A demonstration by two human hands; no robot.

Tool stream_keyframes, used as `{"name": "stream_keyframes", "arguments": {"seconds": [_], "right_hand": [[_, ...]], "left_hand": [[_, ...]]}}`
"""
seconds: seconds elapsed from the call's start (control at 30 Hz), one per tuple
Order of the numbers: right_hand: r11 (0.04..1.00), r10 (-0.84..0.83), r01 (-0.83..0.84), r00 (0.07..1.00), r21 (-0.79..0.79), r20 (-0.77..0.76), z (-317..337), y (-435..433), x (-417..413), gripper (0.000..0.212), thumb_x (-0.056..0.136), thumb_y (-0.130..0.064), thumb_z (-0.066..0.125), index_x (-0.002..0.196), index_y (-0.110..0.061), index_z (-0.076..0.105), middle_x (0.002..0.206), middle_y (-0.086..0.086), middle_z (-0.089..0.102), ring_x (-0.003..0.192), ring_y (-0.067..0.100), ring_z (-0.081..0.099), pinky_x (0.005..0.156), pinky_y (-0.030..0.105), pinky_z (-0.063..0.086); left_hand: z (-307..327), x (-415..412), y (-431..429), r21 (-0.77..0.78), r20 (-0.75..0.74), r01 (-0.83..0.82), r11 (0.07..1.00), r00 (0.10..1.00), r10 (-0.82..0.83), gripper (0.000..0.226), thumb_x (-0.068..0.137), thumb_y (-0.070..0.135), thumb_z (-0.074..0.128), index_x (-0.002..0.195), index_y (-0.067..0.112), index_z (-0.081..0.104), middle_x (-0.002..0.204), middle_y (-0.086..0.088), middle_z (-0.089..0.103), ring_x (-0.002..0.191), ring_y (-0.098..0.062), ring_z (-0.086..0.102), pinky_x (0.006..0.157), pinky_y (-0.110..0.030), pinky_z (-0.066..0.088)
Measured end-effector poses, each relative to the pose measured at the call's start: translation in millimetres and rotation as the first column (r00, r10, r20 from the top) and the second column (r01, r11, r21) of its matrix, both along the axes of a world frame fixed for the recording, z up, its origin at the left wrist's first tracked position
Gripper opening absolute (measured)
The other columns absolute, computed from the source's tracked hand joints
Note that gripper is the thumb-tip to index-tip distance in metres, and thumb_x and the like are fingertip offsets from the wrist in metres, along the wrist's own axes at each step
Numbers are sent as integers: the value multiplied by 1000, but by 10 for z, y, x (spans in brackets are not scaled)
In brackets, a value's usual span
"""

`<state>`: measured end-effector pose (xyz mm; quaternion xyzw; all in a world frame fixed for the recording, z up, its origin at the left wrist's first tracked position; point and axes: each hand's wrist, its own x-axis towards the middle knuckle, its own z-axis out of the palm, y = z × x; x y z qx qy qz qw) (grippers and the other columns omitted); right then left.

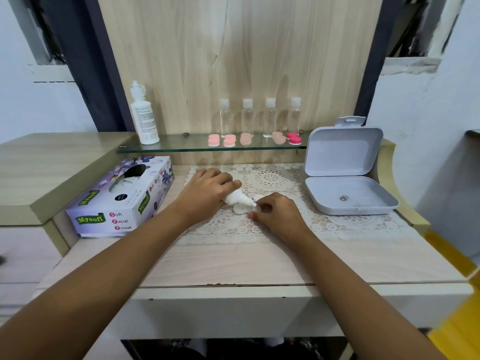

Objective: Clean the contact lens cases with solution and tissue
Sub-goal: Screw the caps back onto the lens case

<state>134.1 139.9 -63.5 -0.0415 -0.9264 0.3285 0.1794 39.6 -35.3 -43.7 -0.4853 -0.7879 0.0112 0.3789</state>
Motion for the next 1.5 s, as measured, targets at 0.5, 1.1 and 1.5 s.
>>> {"name": "stream_keyframes", "arguments": {"seconds": [0.5,1.1,1.5], "right_hand": [[999,16,-16,1000,38,0,-3,7,-9,25,77,-30,70,76,-5,65,87,9,58,82,24,53,71,37,42],[999,17,-17,1000,36,2,-18,19,-21,25,78,-30,69,84,-6,67,90,8,59,85,22,52,72,35,41],[999,7,-7,1000,37,-13,-38,27,-34,23,79,-32,69,85,-10,67,90,2,56,86,18,51,64,27,34]], "left_hand": [[11,9,25,-3,-29,13,1000,999,-14,50,56,18,87,101,17,67,90,-2,68,80,-27,63,69,-37,49],[28,27,46,-24,-6,-8,1000,1000,8,52,53,20,89,100,16,68,88,-2,68,78,-27,64,67,-37,49],[10,18,-9,90,116,-47,995,993,37,57,58,20,86,110,9,64,98,-9,68,86,-32,66,70,-40,51]]}}
